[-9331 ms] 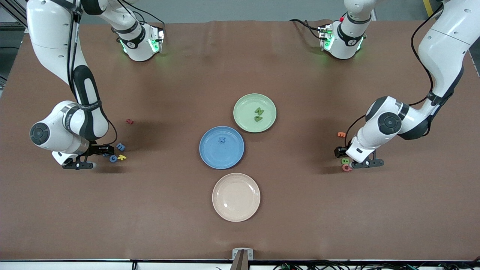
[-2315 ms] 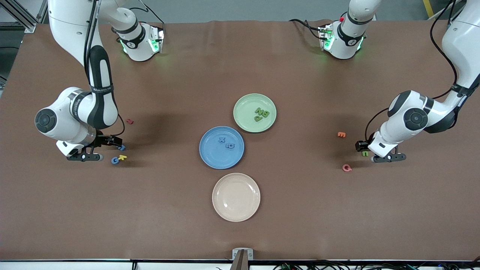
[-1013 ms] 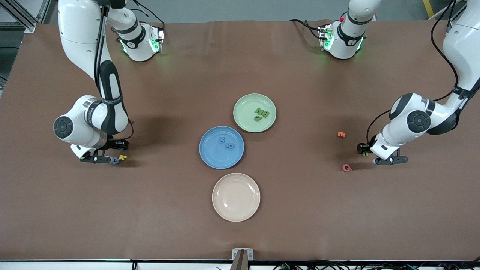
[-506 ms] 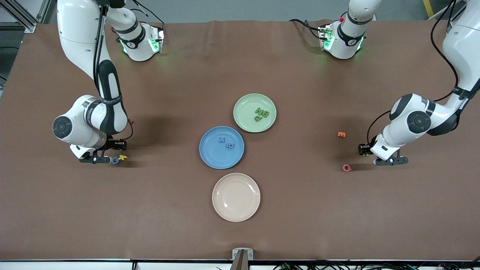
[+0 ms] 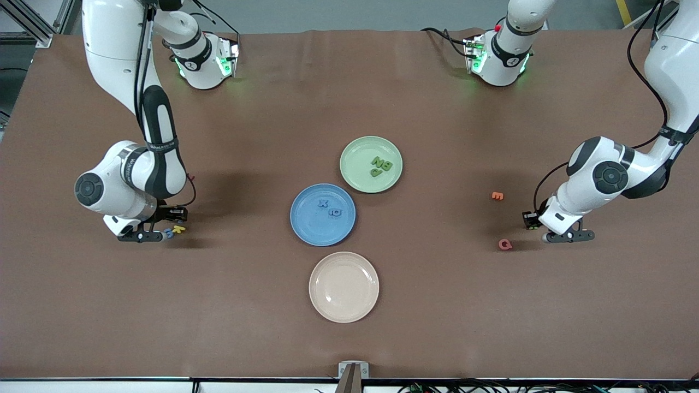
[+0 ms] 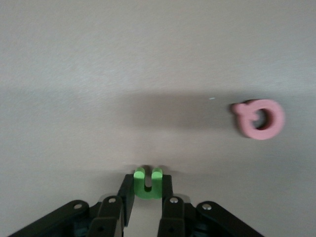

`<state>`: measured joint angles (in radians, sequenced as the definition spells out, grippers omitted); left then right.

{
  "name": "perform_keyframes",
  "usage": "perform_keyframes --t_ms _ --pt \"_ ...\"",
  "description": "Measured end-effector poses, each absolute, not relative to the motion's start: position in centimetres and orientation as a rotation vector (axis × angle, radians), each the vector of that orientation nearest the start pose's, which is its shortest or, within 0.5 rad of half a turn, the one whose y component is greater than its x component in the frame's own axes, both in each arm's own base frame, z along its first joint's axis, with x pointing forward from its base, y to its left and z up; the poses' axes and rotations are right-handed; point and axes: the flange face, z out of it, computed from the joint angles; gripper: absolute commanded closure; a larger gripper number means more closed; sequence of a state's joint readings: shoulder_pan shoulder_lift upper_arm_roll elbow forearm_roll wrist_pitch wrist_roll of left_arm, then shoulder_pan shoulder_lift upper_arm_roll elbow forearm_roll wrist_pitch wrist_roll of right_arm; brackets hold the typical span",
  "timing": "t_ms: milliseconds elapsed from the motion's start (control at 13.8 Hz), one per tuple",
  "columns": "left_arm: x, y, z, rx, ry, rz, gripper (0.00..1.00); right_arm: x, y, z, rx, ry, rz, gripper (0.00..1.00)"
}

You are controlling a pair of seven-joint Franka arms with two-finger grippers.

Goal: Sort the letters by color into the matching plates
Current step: 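Carry the green U to the green plate while the right gripper carries E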

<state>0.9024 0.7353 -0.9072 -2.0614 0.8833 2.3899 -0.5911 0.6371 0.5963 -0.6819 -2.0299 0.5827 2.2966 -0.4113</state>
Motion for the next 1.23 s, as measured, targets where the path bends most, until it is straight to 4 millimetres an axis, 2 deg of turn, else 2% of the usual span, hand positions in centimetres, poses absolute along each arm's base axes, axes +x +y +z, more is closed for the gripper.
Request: perform_keyframes --t_ms 145,289,434,579,723,1085,1230 --pt "57.9 -2.0 20.6 -3.137 -0.005 -0.041 0.99 59.0 -0.3 21.5 -3.027 0.004 0.225 0.83" --pt "57.5 -5.5 22.6 -3.125 -0.016 -0.013 0.99 59.8 1.3 23.3 -2.987 0.044 0.276 0.83" --pt "56.6 -9.3 24.5 -3.117 -0.07 0.003 0.99 60.1 4.4 24.7 -2.988 0.111 0.294 0.83" --pt "55.2 -13.1 25.8 -3.129 -0.15 -0.005 0.99 59.6 9.8 25.4 -3.011 0.204 0.307 0.83" --pt "53.1 -17.0 26.2 -3.135 -0.232 0.002 0.99 58.5 15.3 25.6 -3.029 0.309 0.321 0.83" --pt "47.6 -27.0 26.0 -3.128 -0.436 0.07 0.98 55.9 27.2 27.4 -3.025 0.588 0.281 0.84" --pt "45.8 -30.2 26.1 -3.134 -0.526 0.072 0.98 55.1 31.1 27.6 -3.01 0.639 0.27 0.84"
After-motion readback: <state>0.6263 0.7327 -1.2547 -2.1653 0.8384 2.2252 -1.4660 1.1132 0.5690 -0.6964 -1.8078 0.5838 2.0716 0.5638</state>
